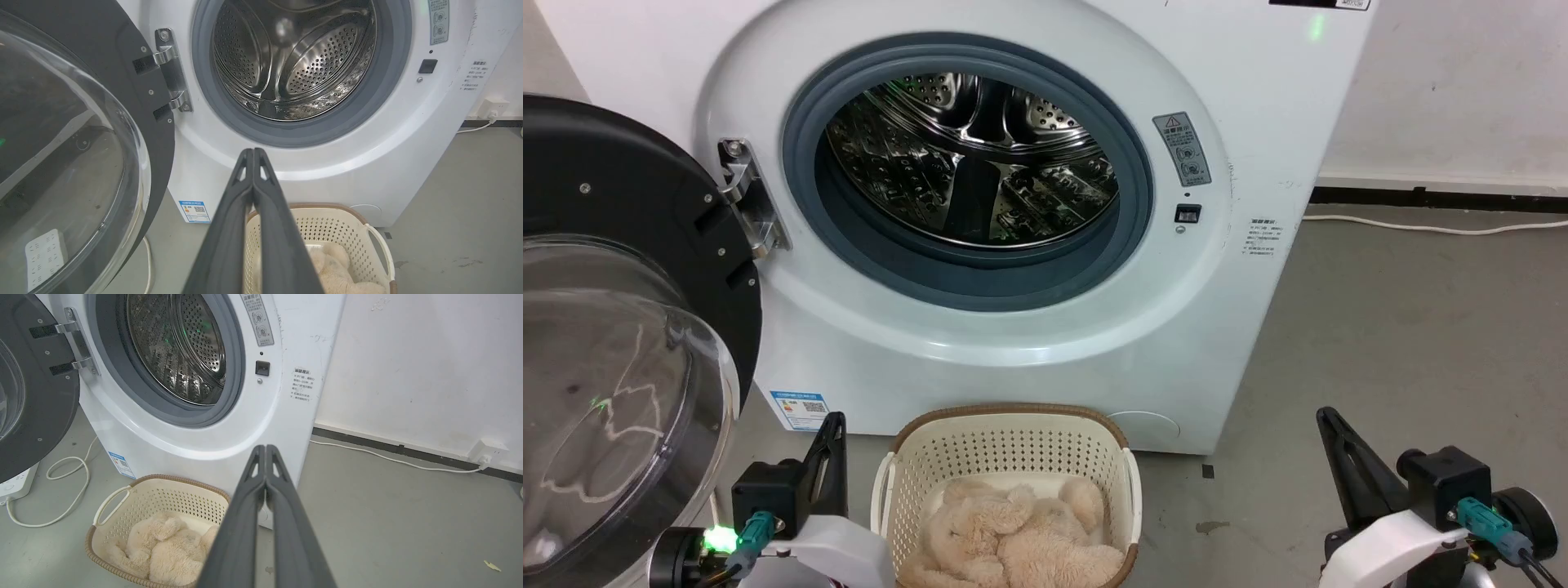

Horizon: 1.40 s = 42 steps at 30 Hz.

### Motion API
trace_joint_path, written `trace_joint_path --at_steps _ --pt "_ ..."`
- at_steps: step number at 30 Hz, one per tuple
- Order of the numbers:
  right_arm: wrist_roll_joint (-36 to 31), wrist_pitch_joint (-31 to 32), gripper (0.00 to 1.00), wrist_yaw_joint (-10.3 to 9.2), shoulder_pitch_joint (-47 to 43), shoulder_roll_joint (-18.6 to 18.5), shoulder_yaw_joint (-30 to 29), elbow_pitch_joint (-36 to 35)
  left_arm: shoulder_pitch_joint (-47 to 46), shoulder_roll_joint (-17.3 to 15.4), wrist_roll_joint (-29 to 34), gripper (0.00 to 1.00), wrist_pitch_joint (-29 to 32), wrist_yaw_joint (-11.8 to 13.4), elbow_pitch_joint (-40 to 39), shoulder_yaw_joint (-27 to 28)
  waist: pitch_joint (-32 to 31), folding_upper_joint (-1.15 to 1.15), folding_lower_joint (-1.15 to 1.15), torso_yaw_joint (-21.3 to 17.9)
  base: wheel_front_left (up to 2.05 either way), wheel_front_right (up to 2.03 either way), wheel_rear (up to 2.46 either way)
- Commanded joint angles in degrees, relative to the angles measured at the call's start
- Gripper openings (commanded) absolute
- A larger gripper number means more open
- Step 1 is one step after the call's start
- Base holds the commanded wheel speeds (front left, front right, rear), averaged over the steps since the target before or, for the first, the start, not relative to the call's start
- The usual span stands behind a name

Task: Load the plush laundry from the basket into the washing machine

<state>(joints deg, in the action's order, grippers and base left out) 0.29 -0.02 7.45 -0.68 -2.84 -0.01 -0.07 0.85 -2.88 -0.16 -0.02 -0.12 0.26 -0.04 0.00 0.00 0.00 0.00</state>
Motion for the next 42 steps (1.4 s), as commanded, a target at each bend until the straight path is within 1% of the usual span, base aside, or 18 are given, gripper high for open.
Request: trace_joint_path --at_steps 1,2,25,34,42 --pt "-0.29 0.02 0.00 0.03 0.68 -0.04 0.01 0.07 -0.85 0.01 0.16 0.00 0.02 0.12 -0.26 0.04 0.00 0.00 0.00 0.00 0.00 0.00 0.00" --pt "0.02 0.00 1.00 0.00 -0.01 0.00 0.01 0.00 0.01 0.00 0.00 1.00 0.00 0.00 0.01 0.02 0.00 0.00 0.00 0.00 0.00 0.00 0.00" --pt "3.48 -2.46 1.00 0.01 -1.18 -0.01 -0.08 1.25 -0.52 -0.02 -3.25 1.00 -1.66 0.92 2.23 -2.59 0.65 0.00 0.00 -0.27 0.00 0.00 0.00" --pt "4.70 -3.54 1.00 0.01 -0.37 -0.01 -0.17 0.83 -3.34 -0.17 -4.59 1.00 -1.10 0.82 4.76 -4.11 2.96 0.00 0.00 -1.11 0.00 0.00 0.00" --pt "6.18 -4.50 1.00 0.01 0.97 -0.01 -0.27 0.14 -7.25 -0.51 -5.75 1.00 0.00 0.41 9.22 -5.51 6.35 0.00 0.00 -2.41 0.00 0.00 0.00"
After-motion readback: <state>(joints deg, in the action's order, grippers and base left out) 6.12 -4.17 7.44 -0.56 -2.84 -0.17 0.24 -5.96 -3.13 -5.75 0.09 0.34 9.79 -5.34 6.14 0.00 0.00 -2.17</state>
